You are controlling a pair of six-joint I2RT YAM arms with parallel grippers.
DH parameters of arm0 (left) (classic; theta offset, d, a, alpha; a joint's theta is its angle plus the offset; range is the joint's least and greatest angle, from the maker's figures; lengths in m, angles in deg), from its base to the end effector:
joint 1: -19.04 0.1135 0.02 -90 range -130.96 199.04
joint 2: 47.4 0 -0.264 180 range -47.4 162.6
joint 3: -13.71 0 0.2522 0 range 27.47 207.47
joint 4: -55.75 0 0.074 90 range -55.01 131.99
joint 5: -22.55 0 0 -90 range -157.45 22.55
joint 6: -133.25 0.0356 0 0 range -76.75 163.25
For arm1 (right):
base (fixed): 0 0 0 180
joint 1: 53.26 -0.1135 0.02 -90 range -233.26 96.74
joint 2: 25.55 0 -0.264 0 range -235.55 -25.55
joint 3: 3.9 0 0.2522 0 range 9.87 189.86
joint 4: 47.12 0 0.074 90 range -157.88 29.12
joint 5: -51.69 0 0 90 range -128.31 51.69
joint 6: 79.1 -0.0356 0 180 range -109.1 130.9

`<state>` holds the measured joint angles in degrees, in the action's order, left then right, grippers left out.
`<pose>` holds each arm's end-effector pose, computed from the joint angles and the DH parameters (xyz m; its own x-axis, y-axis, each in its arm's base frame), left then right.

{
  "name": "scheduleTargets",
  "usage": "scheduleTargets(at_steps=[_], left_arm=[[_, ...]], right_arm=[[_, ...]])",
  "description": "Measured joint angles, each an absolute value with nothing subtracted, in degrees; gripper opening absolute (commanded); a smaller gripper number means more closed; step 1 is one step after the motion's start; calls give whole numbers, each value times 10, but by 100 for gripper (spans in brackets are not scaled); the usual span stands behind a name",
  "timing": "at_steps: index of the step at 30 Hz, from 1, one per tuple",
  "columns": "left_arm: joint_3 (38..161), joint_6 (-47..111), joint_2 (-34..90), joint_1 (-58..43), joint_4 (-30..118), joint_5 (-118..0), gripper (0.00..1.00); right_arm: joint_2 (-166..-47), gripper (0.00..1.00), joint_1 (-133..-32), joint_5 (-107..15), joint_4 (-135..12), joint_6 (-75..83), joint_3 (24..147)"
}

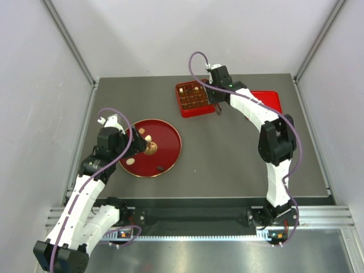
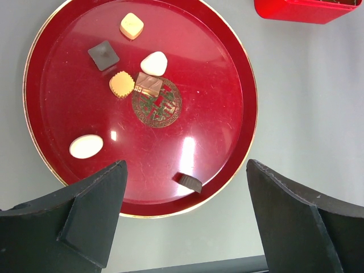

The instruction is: Pack the chocolate

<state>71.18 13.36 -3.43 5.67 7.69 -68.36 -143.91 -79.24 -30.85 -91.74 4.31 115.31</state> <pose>0.1611 -0.0377 0.2935 -0.5874 -0.3725 -0.7185 -0.0856 0.9114 -0.4026 0.4304 0.2046 0.2739 -0.6579 -0.1940 -0.7277 -0.2764 0.9610 -0.0063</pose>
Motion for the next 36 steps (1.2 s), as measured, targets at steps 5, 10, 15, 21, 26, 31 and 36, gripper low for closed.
scheduleTargets(at_steps=[5, 10, 15, 21, 26, 31, 36], left_arm=[[712, 134, -34, 55, 77, -684, 91], [712, 134, -34, 55, 77, -684, 91], [712, 134, -34, 55, 77, -684, 91], [712, 134, -34, 55, 77, -684, 91], [712, 134, -34, 55, 77, -684, 91], [712, 134, -34, 55, 77, -684, 91], [712, 134, -35, 55, 77, -684, 91]], right_arm=[[-1444, 37, -782, -311, -901, 46, 1160], [-1456, 37, -776, -313, -890, 48, 1166], [-1477, 42, -775, -318, -883, 49, 1168], [-1483, 44, -774, -319, -883, 52, 1174], [-1483, 43, -774, -319, -876, 60, 1196], [-1477, 41, -775, -322, -873, 74, 1198], [-1405, 41, -789, -327, -878, 91, 1140]])
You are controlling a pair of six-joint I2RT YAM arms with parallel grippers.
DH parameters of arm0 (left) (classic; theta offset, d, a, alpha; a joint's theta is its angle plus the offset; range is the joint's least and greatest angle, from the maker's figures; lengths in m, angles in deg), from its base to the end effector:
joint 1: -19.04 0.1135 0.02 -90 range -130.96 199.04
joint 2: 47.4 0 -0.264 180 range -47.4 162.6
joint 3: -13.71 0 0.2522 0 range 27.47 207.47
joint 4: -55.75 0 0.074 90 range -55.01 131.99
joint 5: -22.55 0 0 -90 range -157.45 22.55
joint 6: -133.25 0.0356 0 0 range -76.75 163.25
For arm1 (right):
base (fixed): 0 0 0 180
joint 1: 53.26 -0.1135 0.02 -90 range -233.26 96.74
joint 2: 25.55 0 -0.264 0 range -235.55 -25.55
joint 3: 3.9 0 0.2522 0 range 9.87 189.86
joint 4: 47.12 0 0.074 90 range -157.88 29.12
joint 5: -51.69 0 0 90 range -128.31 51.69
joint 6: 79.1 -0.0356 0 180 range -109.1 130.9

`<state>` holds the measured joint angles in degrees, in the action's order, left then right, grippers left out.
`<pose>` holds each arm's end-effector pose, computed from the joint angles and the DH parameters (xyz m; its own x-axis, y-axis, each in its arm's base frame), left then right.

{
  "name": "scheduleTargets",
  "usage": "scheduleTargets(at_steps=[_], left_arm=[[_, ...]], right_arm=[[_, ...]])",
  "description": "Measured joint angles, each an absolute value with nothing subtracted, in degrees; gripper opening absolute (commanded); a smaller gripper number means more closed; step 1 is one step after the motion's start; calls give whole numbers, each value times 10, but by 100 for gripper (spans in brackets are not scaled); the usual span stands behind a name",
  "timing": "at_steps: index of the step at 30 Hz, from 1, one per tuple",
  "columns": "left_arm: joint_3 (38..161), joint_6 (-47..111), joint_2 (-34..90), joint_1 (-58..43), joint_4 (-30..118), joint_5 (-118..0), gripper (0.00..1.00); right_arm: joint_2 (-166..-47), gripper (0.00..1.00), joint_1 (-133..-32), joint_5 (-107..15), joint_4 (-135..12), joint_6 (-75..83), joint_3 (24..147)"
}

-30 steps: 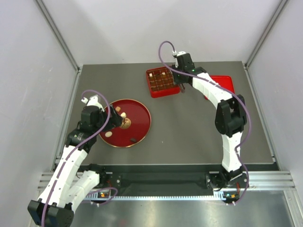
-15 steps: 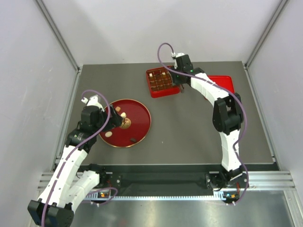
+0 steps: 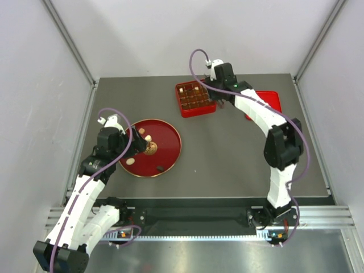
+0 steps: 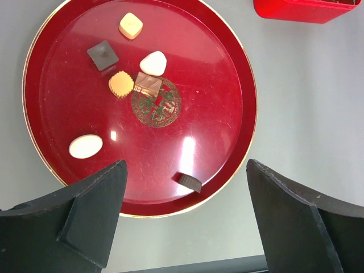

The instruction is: Pack the chocolate

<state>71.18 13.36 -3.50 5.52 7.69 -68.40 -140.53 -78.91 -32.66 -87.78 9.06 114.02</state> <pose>0.1608 -0.0381 0.2937 -0.5872 -0.3713 -0.7193 -0.0832 0.9116 -0.4026 0.4251 0.2003 0.2988 -0.5628 -0.2348 -0.7925 -0.3427 0.9388 -0.0348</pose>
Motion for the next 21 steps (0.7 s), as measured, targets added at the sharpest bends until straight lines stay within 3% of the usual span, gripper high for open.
scheduleTargets(at_steps=[10, 21], left_arm=[[712, 134, -41, 55, 77, -684, 91], [712, 134, -42, 55, 77, -684, 91]], right_arm=[[-1151, 39, -952, -392, -884, 123, 915], [-1101, 40, -1100, -458, -916, 117, 791]])
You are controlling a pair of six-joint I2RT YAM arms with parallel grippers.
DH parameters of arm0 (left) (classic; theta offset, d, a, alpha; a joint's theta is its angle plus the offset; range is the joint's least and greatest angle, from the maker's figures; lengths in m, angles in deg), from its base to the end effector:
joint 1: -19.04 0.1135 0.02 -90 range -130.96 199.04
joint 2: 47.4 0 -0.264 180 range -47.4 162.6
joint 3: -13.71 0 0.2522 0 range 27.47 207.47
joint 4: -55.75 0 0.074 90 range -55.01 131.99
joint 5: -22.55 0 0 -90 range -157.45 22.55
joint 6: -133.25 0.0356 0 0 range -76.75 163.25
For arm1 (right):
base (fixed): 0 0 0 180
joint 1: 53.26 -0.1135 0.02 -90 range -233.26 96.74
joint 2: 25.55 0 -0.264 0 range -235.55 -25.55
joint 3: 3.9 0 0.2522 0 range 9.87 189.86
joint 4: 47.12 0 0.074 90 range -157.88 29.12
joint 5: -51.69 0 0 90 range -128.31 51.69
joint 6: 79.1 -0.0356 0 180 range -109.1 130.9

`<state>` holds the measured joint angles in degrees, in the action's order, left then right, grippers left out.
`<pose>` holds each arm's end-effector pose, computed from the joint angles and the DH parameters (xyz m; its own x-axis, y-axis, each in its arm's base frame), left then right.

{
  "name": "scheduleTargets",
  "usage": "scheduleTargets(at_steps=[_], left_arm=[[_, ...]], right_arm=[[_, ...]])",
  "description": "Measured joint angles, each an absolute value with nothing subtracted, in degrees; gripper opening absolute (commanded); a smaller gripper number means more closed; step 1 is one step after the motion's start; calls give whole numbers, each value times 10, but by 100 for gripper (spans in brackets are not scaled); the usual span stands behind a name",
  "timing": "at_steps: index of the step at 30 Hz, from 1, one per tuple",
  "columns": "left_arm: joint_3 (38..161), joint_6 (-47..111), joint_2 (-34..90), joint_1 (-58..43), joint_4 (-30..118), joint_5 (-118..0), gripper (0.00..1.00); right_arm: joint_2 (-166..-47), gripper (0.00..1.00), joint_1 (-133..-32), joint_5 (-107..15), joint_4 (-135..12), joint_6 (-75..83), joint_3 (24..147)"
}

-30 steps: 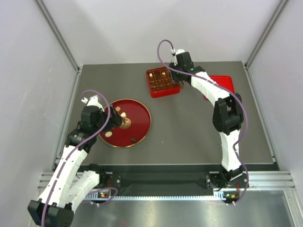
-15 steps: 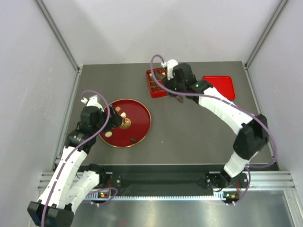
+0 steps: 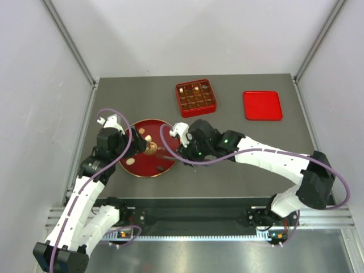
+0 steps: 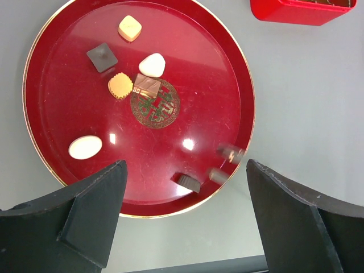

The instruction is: Pack the chocolate

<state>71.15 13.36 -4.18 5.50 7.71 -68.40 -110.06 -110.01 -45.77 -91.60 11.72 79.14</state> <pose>0.1587 -0.0376 0.2952 -0.5791 -0.3730 -0.7249 -0.0783 0.9105 -0.4060 0.1732 0.2725 0.2913 -0.3815 -0.6077 -0.6966 -0.8843 0.4595 0.0834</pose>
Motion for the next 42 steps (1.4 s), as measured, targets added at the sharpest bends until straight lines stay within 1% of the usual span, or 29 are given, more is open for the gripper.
scheduleTargets(at_steps=[6, 21, 29, 32, 37, 42], left_arm=[[712, 134, -42, 55, 77, -684, 91], [712, 134, -42, 55, 77, -684, 91], [712, 134, -42, 55, 77, -684, 91], [712, 134, -42, 55, 77, -684, 91], [712, 134, -42, 55, 77, -684, 91], [711, 134, -42, 55, 77, -684, 91]], right_arm=[[-1106, 42, -1127, -477, -924, 107, 785], [-1181, 41, -1146, -473, -928, 102, 785], [-1181, 34, -1146, -461, -933, 103, 785], [-1182, 29, -1146, -461, -935, 103, 786], [-1183, 27, -1142, -462, -942, 102, 798], [-1183, 26, -1134, -469, -948, 90, 846]])
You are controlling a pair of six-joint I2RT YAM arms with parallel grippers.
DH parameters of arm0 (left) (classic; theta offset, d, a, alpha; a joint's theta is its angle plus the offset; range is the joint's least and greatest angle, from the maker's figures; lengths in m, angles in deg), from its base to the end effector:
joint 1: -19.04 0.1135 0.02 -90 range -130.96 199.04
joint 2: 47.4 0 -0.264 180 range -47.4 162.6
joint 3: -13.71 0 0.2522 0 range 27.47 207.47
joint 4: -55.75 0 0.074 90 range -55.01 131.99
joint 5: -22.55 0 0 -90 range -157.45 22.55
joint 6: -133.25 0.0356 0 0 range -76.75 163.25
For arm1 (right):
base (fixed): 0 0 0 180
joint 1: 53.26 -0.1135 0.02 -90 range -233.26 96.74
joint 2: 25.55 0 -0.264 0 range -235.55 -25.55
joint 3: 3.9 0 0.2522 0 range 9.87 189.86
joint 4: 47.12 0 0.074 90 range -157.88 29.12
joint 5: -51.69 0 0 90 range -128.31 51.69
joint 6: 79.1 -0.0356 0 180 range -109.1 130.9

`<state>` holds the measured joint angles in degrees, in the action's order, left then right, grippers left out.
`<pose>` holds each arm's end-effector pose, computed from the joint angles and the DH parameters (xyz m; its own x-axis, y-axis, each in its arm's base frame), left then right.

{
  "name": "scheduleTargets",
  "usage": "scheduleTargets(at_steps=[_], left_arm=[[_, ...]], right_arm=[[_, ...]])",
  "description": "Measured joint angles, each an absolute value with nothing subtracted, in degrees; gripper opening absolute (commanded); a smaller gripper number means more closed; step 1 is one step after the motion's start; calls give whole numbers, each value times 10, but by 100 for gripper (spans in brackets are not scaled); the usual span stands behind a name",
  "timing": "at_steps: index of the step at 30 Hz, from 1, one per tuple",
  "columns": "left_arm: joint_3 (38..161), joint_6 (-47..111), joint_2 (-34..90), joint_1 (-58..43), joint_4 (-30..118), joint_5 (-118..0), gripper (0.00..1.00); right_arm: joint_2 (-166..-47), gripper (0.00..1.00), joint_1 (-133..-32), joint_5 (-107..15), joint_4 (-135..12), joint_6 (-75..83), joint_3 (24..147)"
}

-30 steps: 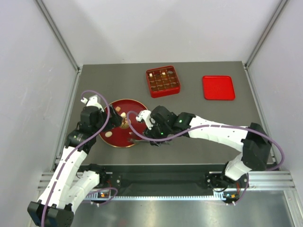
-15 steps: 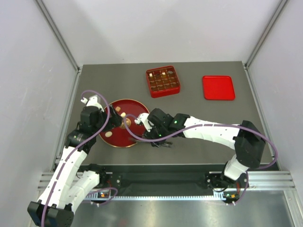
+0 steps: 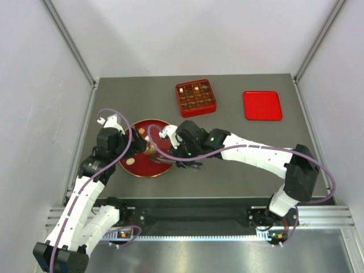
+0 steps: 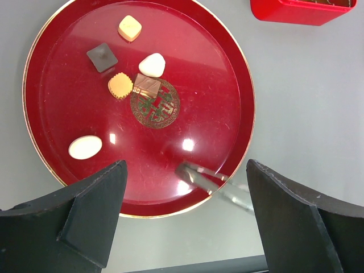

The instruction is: Pack the chocolate

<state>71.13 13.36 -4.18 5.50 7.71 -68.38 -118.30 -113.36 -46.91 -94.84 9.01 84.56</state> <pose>0.1587 -0.0376 0.2951 -0.5795 -0.3730 -0.7246 -0.0782 0.9105 -0.4061 0.1705 0.3073 0.2723 -0.4224 -0.6692 -0.6113 -0.8896 0.4354 0.1381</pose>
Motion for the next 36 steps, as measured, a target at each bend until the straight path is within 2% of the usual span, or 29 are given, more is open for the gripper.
scheduleTargets(at_steps=[5, 12, 17, 25, 36], left_arm=[[711, 134, -42, 55, 77, -684, 91], [711, 134, -42, 55, 77, -684, 91], [711, 134, -42, 55, 77, -684, 91], [709, 134, -42, 55, 78, -684, 91], [709, 134, -42, 55, 78, -684, 91]], right_arm=[[-1183, 26, -1096, -461, -948, 76, 889], [-1185, 27, -973, -386, -939, 67, 931], [-1238, 27, -910, -353, -915, 66, 1002], [-1357, 29, -885, -340, -892, 66, 1083], [-1417, 30, -856, -352, -861, 66, 1094]])
